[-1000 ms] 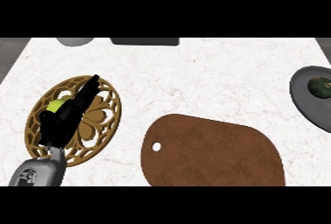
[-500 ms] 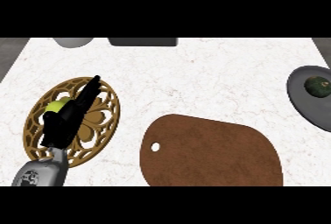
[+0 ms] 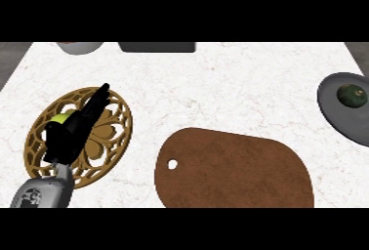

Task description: Pick the squash from the cutting board and place it in the pan

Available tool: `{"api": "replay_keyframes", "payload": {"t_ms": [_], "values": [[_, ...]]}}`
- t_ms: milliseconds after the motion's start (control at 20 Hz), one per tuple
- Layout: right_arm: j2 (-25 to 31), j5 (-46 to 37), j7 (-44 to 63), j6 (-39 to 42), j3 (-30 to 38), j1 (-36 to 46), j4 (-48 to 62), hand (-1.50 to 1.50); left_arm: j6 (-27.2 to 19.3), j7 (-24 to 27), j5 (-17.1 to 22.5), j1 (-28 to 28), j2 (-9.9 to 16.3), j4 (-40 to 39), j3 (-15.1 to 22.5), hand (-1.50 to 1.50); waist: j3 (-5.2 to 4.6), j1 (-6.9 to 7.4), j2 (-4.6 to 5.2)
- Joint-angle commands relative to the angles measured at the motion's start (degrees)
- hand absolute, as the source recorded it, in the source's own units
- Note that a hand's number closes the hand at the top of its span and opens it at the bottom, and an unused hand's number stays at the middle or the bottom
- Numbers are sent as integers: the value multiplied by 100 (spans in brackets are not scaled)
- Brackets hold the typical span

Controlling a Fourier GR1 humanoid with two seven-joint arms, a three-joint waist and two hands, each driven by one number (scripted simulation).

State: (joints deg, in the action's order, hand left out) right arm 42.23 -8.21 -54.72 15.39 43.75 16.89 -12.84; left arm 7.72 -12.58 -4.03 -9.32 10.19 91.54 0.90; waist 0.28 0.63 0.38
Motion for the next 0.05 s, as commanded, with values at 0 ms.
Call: {"api": "replay_keyframes", "payload": {"t_ms": [0], "values": [[-55,121,-947,594,14,-575,-34,-150,83,151,-54,237,-5,67,80,0,-7,-39,-20]]}}
